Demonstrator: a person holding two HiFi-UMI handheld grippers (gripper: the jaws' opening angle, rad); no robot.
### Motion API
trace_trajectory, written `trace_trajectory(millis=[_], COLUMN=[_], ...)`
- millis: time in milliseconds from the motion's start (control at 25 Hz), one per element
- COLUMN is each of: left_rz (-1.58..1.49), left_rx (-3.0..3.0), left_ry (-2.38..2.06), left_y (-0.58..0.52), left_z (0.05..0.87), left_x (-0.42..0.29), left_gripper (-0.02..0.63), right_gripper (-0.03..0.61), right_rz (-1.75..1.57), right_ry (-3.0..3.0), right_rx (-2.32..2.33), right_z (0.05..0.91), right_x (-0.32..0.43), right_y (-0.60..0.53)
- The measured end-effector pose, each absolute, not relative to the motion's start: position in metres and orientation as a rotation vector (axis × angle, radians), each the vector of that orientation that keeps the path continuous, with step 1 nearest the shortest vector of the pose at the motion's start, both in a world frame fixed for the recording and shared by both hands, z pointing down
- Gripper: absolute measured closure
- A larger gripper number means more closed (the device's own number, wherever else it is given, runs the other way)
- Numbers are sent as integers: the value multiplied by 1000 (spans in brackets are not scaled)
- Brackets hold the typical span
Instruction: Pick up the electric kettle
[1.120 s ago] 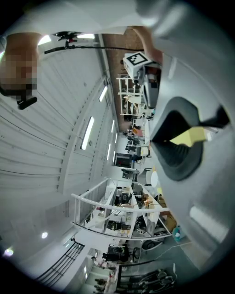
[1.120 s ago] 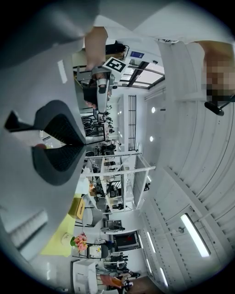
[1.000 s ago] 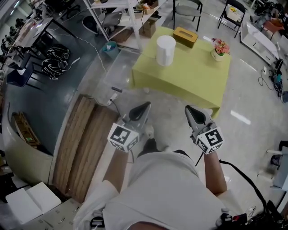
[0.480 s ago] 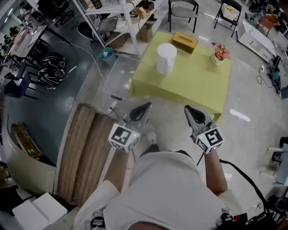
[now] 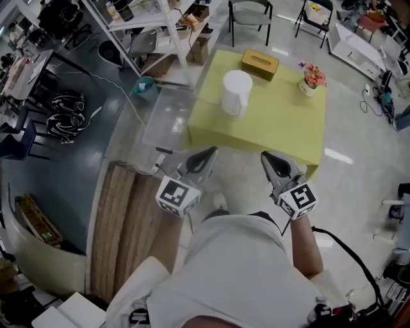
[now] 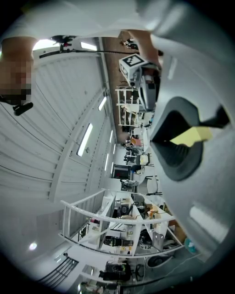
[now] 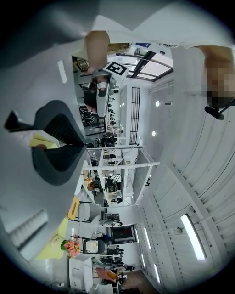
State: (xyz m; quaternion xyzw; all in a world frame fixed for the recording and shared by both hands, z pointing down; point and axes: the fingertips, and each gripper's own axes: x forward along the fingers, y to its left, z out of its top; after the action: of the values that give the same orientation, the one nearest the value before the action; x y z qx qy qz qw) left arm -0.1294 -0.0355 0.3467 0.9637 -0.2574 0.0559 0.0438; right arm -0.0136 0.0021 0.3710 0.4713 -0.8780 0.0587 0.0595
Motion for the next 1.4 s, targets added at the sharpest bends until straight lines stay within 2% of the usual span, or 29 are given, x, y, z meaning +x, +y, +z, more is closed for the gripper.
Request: trace_trajectory(millis=[680,1400], left_rz=[175,195], left_rx=[2977,2935], left_ry=[-658,-706], left_y=[-91,-123], left_z=[357,365], left_x=[-160,-160], left_gripper=[611,610], right_gripper=[572,572], right_rz=[184,211], right_ry=[-2603,-2614], right_rx=[1500,1450], right_z=[380,384], right_x=[-48,-43], right_y=[-50,-86])
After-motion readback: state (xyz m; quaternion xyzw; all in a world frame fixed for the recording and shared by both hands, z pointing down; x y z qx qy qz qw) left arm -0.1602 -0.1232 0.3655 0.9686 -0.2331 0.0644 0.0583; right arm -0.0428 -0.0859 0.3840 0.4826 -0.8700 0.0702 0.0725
